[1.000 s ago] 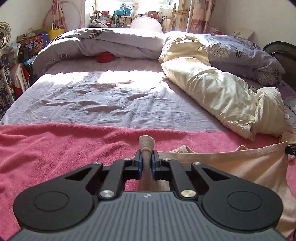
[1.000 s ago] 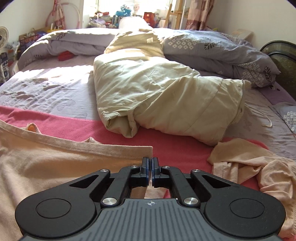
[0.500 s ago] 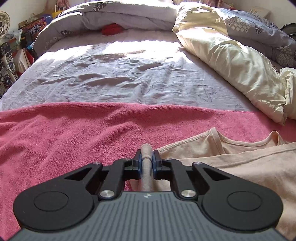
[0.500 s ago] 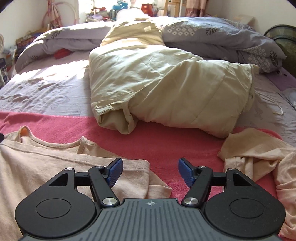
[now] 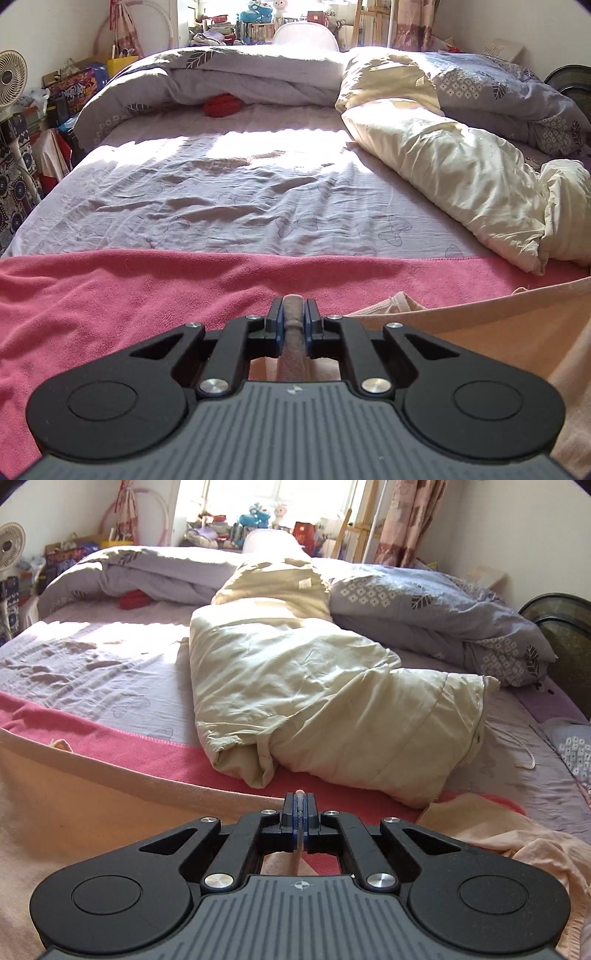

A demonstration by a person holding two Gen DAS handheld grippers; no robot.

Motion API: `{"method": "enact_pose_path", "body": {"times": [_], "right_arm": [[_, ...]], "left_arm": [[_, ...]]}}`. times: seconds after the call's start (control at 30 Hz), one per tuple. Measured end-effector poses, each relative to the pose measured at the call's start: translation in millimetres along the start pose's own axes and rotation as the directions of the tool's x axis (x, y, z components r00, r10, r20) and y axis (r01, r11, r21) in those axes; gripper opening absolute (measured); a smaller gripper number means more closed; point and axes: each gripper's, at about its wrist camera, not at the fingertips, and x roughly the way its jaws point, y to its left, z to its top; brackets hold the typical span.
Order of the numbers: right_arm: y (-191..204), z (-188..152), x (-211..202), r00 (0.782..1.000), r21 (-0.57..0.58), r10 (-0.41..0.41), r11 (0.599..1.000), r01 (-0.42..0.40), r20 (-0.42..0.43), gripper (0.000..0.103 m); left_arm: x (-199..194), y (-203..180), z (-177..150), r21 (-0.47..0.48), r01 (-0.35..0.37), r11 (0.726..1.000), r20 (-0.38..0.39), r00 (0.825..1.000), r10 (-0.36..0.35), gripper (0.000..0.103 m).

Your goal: Fold clothes

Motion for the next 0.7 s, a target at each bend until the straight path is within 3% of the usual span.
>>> {"method": "enact_pose_path", "body": {"times": [0.3, 0.33, 0.37, 0.43, 0.47, 0.53, 0.57, 0.63, 0.67, 0.7], "right_arm": [[-1, -27, 75, 0.984, 0.015, -0.041, 0.999, 0.044, -0.173, 0.005], [-3, -30, 81, 0.981, 0.031, -0.032, 0.999, 0.039, -0.190, 0.005], [-7, -30, 80, 0.981, 0.052, -0.030, 0.998, 0.041, -0.190, 0.006], [-18, -24, 68, 0.986, 0.105, -0.040, 0.993, 0.058, -0.162, 0.022], [-24, -21, 58, 0.989, 0.122, -0.052, 0.990, 0.069, -0.137, 0.039], [-34, -18, 31, 0.994, 0.143, -0.089, 0.985, 0.097, -0.066, 0.044], [-36, -16, 16, 0.997, 0.145, -0.069, 0.987, 0.073, -0.030, 0.044], [-30, -13, -12, 0.998, 0.121, 0.059, 0.991, -0.061, 0.025, 0.044], [-22, -12, -23, 0.988, 0.097, 0.153, 0.983, -0.155, 0.028, 0.044], [-11, -11, -32, 0.968, 0.068, 0.249, 0.966, -0.249, 0.018, 0.044]], "left_arm": [[55, 5, -8, 0.035, -0.135, 0.990, -0.095, 0.986, 0.138, 0.011], [57, 5, -9, 0.045, -0.147, 0.988, -0.094, 0.984, 0.150, 0.012], [57, 4, -9, 0.067, -0.163, 0.984, -0.088, 0.982, 0.169, 0.021], [52, 3, -7, 0.116, -0.267, 0.957, -0.050, 0.960, 0.274, 0.025], [48, 4, -6, 0.134, -0.332, 0.934, -0.024, 0.941, 0.338, 0.025], [35, 12, 1, 0.123, -0.452, 0.884, 0.020, 0.891, 0.453, 0.024], [23, 14, 3, 0.104, -0.460, 0.882, 0.049, 0.888, 0.457, 0.020], [-11, 11, 4, 0.076, -0.329, 0.941, 0.128, 0.939, 0.318, 0.020], [-27, 7, 4, 0.077, -0.250, 0.965, 0.160, 0.959, 0.235, 0.020], [-39, -5, 1, 0.122, -0.123, 0.985, 0.148, 0.984, 0.104, 0.027]]}}
